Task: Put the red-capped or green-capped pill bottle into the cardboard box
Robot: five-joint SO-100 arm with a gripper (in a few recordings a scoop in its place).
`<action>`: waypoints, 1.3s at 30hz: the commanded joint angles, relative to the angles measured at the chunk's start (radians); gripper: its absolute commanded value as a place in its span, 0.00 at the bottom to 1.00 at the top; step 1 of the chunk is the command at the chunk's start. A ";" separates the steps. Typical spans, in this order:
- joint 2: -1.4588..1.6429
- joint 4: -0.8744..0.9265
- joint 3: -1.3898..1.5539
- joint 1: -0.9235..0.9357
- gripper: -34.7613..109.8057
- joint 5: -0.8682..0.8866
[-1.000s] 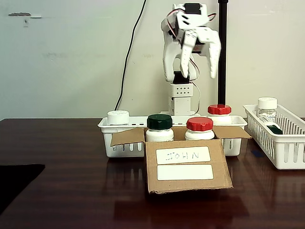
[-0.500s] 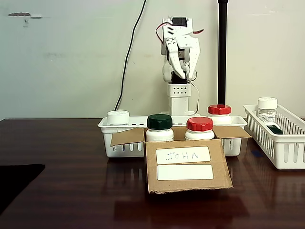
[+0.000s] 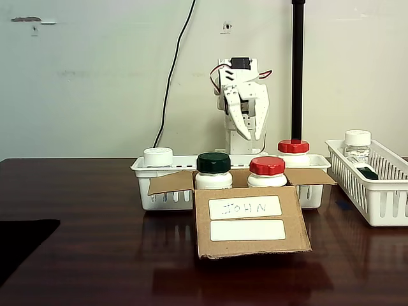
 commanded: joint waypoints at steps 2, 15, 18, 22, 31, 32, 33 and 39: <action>0.066 -0.043 0.060 -0.052 0.25 0.003; 0.060 0.258 0.060 -0.155 0.25 0.115; 0.081 0.258 0.060 -0.155 0.25 -0.137; 0.081 0.258 0.060 -0.160 0.25 -0.411; 0.081 0.258 0.060 -0.160 0.25 -0.739; 0.081 0.258 0.060 -0.160 0.25 -0.759; 0.081 0.258 0.060 -0.160 0.25 -0.778; 0.081 0.258 0.060 -0.160 0.25 -0.857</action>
